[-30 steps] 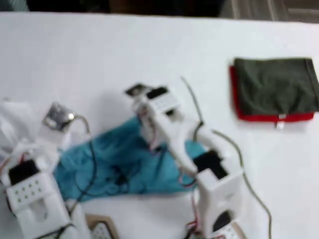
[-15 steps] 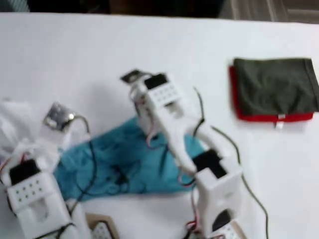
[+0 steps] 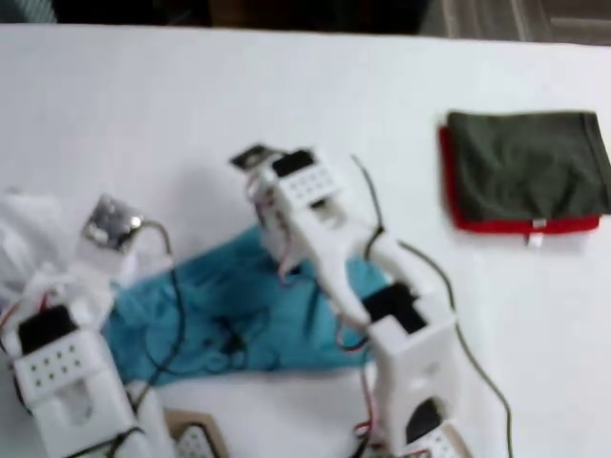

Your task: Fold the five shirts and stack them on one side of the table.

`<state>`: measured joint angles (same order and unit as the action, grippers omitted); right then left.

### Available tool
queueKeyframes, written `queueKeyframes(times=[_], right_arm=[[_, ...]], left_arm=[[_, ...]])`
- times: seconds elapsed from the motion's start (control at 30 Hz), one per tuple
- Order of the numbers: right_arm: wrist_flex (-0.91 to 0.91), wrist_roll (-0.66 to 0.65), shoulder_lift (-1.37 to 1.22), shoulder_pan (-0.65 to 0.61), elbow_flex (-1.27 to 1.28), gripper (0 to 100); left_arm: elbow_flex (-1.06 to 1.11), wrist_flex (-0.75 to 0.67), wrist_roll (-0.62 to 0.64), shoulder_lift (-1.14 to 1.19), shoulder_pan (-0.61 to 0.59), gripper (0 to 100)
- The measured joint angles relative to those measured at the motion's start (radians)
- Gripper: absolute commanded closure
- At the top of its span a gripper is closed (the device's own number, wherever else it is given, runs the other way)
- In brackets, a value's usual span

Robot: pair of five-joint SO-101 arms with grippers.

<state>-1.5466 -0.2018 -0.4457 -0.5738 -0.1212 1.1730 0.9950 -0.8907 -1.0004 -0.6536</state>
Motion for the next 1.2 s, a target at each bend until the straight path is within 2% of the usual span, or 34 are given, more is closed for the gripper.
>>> queueKeyframes(times=[0.2, 0.43, 0.7, 0.83, 0.93, 1.0, 1.2], right_arm=[[0.002, 0.0, -0.029, 0.002, 0.0, 83.2], [0.002, 0.0, -0.021, 0.002, 0.0, 98.2], [0.002, 0.0, 0.003, 0.002, 0.0, 97.8], [0.002, 0.0, 0.006, 0.041, 0.0, 97.8], [-0.003, 0.0, 0.046, 0.114, -0.029, 97.8], [-0.02, -0.005, 0.1, 0.16, -0.08, 97.8], [-0.074, -0.089, 0.307, 0.198, -0.23, 97.8]], left_arm=[[0.0, 0.0, 0.0, 0.0, 0.0, 97], [0.0, -0.002, 0.0, 0.0, 0.0, 97], [0.078, -0.123, 0.0, 0.0, 0.0, 97], [0.092, -0.132, 0.0, 0.0, -0.002, 97], [0.092, -0.103, 0.014, 0.0, -0.002, 97], [0.066, -0.071, 0.074, 0.0, -0.002, 97], [-0.169, 0.109, 0.189, 0.0, 0.021, 97]])
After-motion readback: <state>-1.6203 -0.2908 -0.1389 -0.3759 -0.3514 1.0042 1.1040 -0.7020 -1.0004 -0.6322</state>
